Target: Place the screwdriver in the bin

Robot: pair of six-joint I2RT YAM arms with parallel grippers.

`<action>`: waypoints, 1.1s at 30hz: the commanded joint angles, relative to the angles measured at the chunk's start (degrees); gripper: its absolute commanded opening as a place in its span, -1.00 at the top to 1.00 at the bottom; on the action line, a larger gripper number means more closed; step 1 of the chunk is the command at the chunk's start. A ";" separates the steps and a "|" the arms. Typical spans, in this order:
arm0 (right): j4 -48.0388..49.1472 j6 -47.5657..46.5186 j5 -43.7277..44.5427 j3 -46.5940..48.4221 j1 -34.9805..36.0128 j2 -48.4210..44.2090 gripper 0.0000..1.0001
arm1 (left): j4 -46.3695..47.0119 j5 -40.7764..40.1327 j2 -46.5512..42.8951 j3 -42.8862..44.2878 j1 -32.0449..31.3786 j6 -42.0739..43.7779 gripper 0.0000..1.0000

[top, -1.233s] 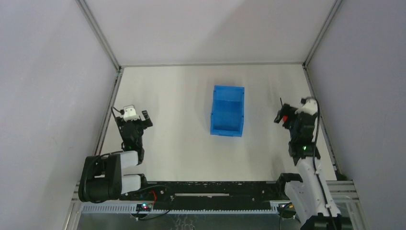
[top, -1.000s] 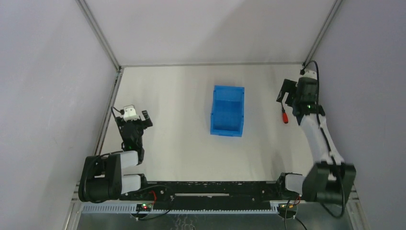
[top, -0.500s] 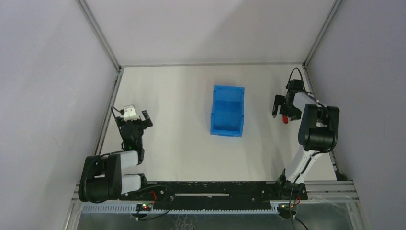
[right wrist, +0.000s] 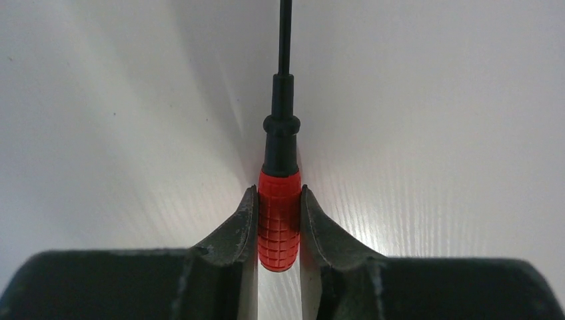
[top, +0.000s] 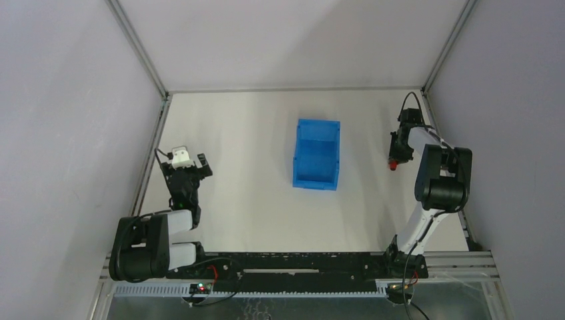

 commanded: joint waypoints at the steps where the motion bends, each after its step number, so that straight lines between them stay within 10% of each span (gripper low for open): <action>1: -4.22 0.96 2.35 1.96 -0.46 -8.29 0.93 | 3.80 -0.17 -0.44 1.95 -0.25 0.48 -1.00; 17: -20.24 11.35 -6.56 12.98 5.34 -28.38 0.94 | 3.80 -0.17 -0.46 1.95 -0.24 0.48 -1.00; 33: -9.72 14.19 -11.96 22.10 35.49 -19.09 0.93 | 3.80 -0.16 -0.46 1.99 -0.25 0.48 -1.00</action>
